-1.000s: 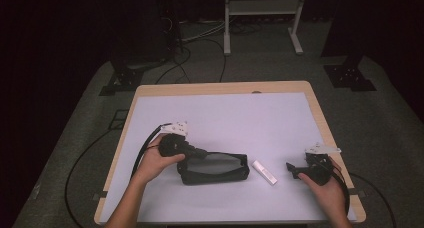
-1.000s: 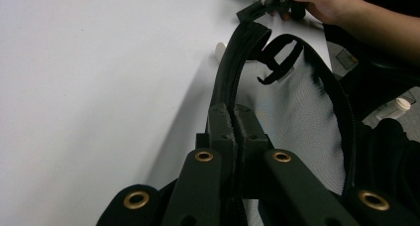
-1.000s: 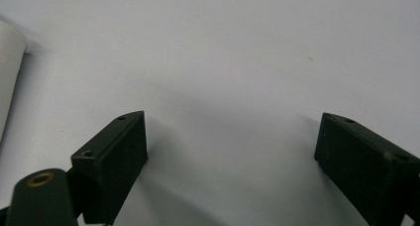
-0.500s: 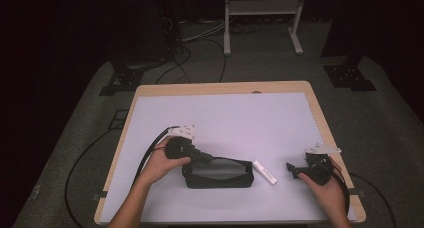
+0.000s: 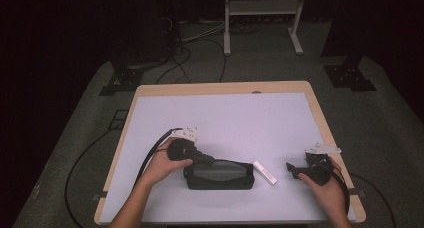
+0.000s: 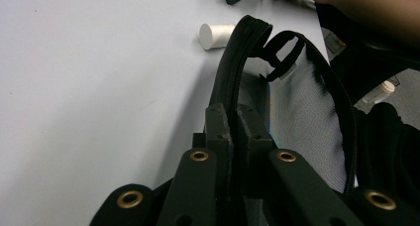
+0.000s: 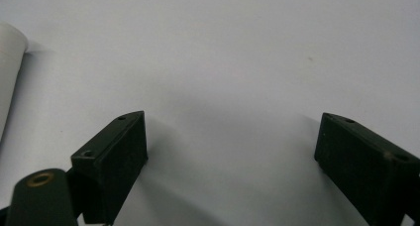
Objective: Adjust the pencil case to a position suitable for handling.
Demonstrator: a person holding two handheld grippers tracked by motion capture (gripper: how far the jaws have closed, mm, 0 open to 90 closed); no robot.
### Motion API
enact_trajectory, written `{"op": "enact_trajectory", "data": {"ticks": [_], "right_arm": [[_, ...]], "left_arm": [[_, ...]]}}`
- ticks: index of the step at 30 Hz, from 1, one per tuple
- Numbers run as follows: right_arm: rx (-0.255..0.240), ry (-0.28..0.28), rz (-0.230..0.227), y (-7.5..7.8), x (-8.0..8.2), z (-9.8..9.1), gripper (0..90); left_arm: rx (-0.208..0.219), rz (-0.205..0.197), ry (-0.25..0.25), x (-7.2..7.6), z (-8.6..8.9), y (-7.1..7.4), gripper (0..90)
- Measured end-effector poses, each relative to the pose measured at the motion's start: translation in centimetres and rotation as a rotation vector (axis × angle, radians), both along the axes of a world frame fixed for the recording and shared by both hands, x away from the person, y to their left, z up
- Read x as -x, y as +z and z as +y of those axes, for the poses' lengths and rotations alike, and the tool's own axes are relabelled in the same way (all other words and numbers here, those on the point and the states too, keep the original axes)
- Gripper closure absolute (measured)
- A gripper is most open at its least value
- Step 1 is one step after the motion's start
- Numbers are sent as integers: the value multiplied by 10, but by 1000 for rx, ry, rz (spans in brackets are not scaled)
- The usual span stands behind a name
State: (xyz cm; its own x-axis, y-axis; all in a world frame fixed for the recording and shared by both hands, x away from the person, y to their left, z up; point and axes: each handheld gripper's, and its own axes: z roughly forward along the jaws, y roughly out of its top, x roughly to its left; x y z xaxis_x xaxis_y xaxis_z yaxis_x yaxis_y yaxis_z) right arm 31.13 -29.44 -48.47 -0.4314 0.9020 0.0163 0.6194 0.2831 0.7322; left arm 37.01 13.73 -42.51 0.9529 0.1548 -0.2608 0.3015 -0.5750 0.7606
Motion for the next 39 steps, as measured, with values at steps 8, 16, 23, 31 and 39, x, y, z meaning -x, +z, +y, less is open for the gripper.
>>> {"op": "enact_trajectory", "data": {"ticks": [8,16,23,31,39], "right_arm": [[0,0,0,0,0,0,118],[0,0,0,0,0,0,118],[1,0,0,0,0,0,118],[1,0,0,0,0,0,118],[1,0,0,0,0,0,118]], "left_arm": [[20,3,10,1,3,4,711],[35,-26,52,4,9,14,515],[34,-58,96,5,17,21,380],[41,-77,159,4,27,26,255],[31,-105,240,1,39,30,216]]}}
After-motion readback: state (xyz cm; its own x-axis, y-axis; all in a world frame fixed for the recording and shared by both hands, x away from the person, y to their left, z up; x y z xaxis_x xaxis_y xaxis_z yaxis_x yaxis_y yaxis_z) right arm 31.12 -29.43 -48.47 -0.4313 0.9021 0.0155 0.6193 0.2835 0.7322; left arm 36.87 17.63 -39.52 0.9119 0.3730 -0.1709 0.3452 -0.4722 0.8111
